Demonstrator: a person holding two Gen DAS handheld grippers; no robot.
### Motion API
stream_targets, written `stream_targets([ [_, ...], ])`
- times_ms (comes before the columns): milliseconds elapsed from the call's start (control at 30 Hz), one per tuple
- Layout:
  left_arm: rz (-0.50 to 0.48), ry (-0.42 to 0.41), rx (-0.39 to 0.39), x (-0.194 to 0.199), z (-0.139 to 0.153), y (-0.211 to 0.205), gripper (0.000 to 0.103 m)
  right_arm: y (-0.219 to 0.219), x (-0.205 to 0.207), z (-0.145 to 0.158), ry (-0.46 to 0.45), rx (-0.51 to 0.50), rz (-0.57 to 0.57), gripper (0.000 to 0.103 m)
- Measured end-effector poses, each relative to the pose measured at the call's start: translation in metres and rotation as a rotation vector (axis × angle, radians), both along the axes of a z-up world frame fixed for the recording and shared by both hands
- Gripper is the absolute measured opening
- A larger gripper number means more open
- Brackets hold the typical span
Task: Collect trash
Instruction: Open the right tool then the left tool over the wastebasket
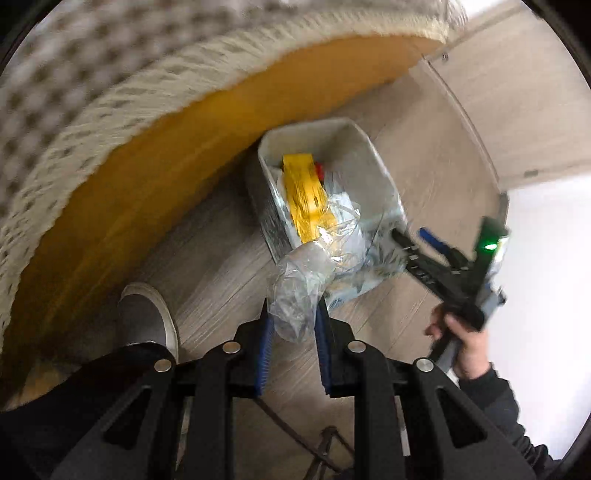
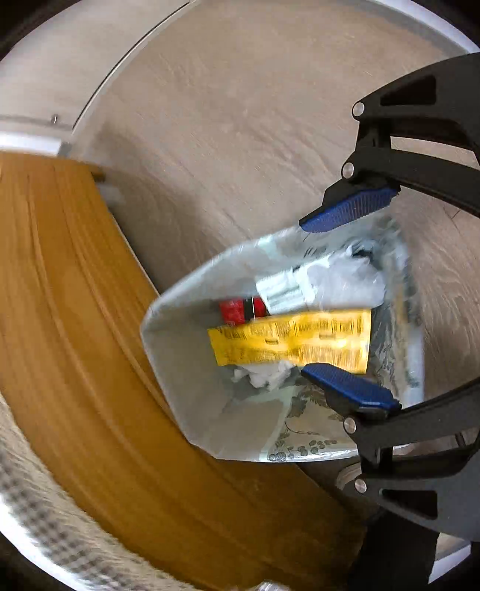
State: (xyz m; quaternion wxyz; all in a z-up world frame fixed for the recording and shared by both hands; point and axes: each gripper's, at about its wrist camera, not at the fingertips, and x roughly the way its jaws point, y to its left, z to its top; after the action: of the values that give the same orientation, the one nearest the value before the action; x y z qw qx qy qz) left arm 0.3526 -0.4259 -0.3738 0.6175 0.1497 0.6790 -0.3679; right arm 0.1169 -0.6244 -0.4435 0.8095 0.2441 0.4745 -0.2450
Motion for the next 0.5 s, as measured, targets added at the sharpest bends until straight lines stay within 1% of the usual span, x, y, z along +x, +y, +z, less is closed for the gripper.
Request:
stream_targets([
  [67,-0.032,-0.012,0.018,-0.001,-0.007,-0.010,0.019,-0.007,-0.014,0.004,-0.030,0.032,-0.049,0.070],
  [200,-0.087,-0.052,0.055,0.003,-0.021,-0.044,0.019,-0.002,-0.039,0.015,-0.084,0.072,-0.118,0.070],
  [233,-0.087,-0.046,0.057,0.004,-0.025,-0.052,0.019,-0.001,-0.044,0.019,-0.088,0.071,-0.129,0.070],
  [300,-0.073,-0.007,0.062,0.007,-0.041,-0.075,0.019,0.003,-0.051,0.028,-0.097,0.068,-0.133,0.070],
  [333,-0.056,0.010,0.064,0.008,-0.049,-0.086,0.021,0.005,-0.053,0.031,-0.098,0.059,-0.135,0.070],
  [367,-0.008,0.037,0.059,0.009,-0.060,-0.101,0.029,0.006,-0.056,0.034,-0.103,0.052,-0.131,0.070],
  [400,0.023,0.054,0.058,0.010,-0.064,-0.109,0.062,0.008,-0.057,0.035,-0.108,0.047,-0.123,0.070],
  [433,0.062,0.067,0.056,0.012,-0.070,-0.119,0.078,0.009,-0.058,0.034,-0.099,0.034,-0.113,0.070],
  [467,0.112,0.069,0.033,0.014,-0.074,-0.131,0.087,0.011,-0.059,0.032,-0.081,0.028,-0.105,0.070],
  [500,0.128,0.072,0.020,0.015,-0.077,-0.138,0.087,0.013,-0.059,0.029,-0.068,0.026,-0.098,0.070],
])
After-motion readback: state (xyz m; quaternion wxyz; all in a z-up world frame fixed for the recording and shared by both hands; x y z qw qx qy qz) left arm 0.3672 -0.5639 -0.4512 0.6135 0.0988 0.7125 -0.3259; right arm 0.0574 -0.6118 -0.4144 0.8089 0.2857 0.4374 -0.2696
